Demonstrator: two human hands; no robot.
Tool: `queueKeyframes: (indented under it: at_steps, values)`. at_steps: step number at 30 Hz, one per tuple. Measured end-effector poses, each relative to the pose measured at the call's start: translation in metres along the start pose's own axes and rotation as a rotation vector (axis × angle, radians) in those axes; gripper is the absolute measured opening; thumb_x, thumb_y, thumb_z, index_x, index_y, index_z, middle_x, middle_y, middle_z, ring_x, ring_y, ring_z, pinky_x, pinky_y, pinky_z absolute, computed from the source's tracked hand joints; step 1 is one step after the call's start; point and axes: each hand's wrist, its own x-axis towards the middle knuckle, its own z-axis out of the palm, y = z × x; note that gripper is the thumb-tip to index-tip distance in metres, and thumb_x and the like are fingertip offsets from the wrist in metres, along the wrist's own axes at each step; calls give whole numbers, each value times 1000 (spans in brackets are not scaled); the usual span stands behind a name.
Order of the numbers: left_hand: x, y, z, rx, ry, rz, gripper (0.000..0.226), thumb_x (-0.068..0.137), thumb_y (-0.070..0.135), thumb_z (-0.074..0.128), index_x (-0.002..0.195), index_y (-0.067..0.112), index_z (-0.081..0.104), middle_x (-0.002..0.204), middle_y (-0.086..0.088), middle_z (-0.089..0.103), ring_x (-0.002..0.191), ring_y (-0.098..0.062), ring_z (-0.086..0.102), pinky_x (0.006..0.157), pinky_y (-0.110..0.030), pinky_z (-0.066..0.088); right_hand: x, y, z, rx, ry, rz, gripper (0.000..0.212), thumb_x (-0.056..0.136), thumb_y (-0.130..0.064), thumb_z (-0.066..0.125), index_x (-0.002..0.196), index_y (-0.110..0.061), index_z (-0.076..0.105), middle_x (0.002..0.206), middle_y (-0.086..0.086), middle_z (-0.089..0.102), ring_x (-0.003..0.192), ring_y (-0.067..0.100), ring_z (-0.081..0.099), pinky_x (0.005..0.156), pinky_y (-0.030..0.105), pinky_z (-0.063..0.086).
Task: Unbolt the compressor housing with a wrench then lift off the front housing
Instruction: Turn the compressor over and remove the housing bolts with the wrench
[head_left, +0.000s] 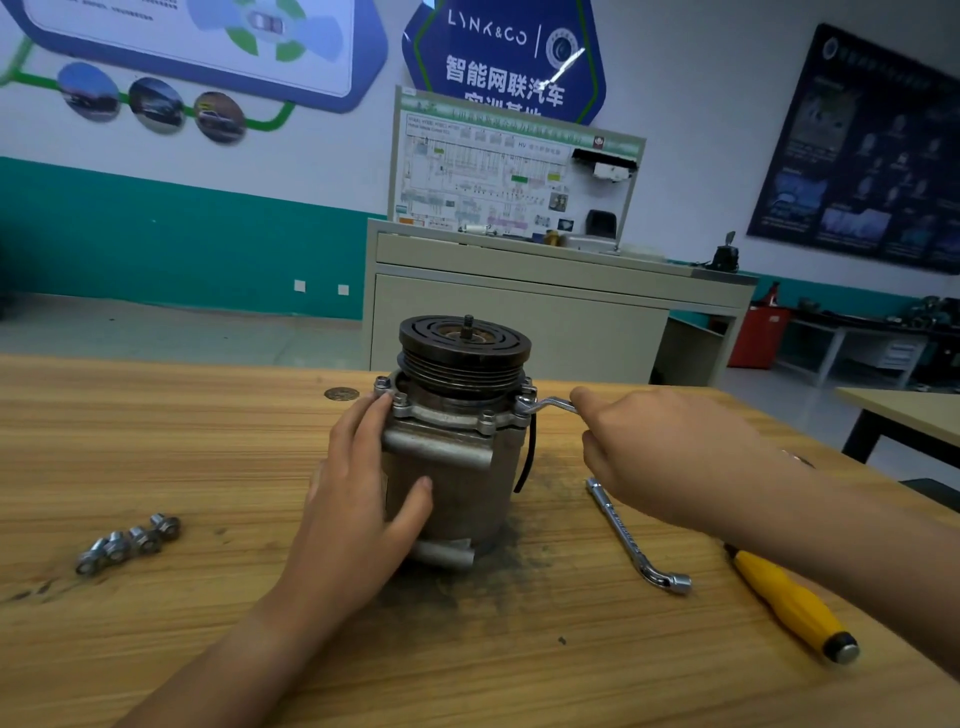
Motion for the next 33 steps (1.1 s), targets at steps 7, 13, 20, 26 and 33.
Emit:
queueKeyframes:
  at_steps: [7, 13, 20, 26, 33]
  values:
    - [1, 3, 0, -8, -15, -20, 75, 85, 27, 59, 134, 43, 5, 148, 18, 13, 127, 4, 16, 113, -42, 25, -4, 2, 4, 15, 45, -73, 36, 99, -30, 24, 133, -20, 25, 63, -3, 44, 53, 11, 40, 44, 23, 33]
    - [-1, 4, -2, -20, -18, -32, 76, 85, 26, 60, 134, 45, 4, 147, 22, 12, 130, 5, 15, 114, -42, 24, 6, 19, 11, -3, 98, -109, 39, 99, -29, 29, 136, -23, 21, 71, -3, 44, 54, 8, 38, 44, 19, 30]
    - [1, 4, -3, -7, -17, -35, 73, 85, 28, 58, 141, 38, 13, 146, 23, 13, 127, 6, 15, 113, -40, 24, 63, 31, 45, -34, 236, -136, 42, 91, -1, 43, 129, -16, 36, 100, 5, 58, 88, 23, 56, 70, 31, 50]
    - [4, 3, -9, 27, -26, -76, 65, 84, 29, 58, 139, 37, 25, 147, 22, 10, 134, -5, 21, 110, -46, 30, 85, 22, 56, 41, 416, -198, 39, 93, -2, 44, 132, -8, 45, 125, 13, 56, 114, 27, 53, 96, 36, 44]
    - [3, 8, -8, 94, -45, -95, 68, 85, 30, 59, 144, 23, 27, 147, 23, 9, 138, -12, 18, 111, -56, 24, 18, 23, 11, 801, 760, 195, 27, 98, -18, 38, 122, -15, 48, 54, -7, 42, 42, 3, 38, 40, 25, 34]
